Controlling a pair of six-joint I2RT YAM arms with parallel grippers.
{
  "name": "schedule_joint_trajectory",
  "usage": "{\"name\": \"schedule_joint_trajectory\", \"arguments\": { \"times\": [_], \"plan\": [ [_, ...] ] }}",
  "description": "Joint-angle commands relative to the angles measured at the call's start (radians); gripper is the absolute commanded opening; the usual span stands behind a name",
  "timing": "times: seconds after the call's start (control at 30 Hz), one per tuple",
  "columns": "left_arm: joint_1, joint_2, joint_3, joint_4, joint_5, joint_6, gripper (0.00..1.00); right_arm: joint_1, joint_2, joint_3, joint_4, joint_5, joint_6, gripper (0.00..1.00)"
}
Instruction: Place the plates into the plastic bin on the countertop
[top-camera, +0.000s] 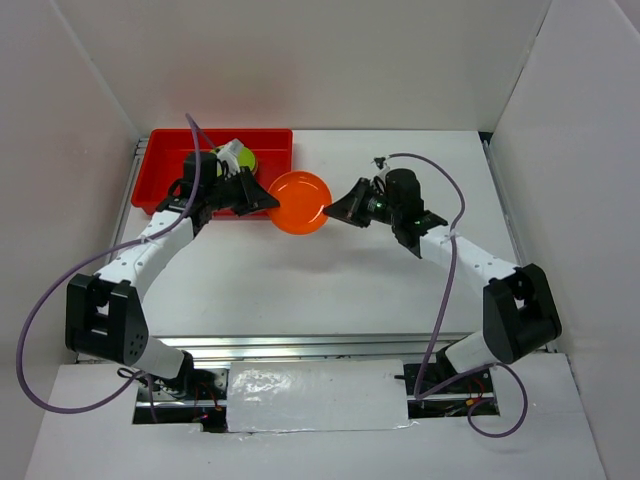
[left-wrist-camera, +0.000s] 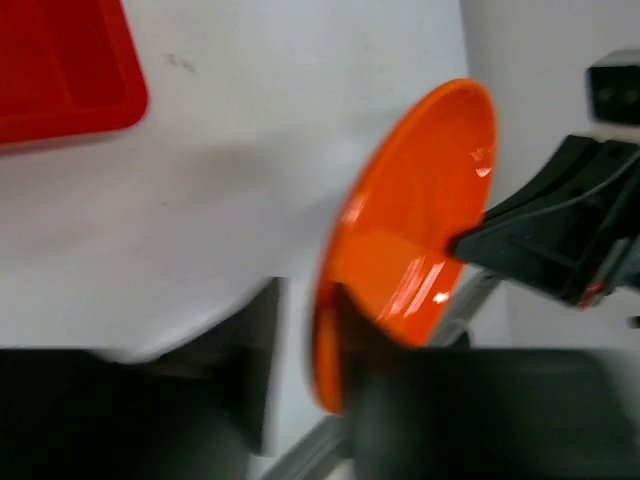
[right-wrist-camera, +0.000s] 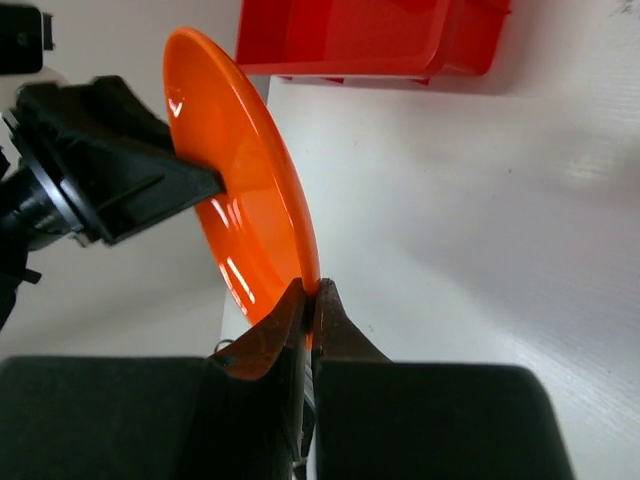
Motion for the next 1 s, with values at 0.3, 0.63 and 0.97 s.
{"name": "schedule_joint_trajectory", "arguments": {
  "times": [0.3,0.63,0.97],
  "plan": [
    [0.108,-0.006,0.090,0.020,-0.226,-0.097,0.00,-0.053,-0.075,-0.079,0.096,-0.034,0.031,1.00],
    [0.355,0.509,0.553,-0.017,-0.224,-0.193,0.00,-0.126,-0.100,-0.206,0.073,-0.088,-0.012,1.00],
    [0.359,0.764,0.889,-0.273,-0.259,-0.154,0.37,-0.156,-0.164,-0.214,0.006,-0.072,-0.068,1.00]
  ]
}}
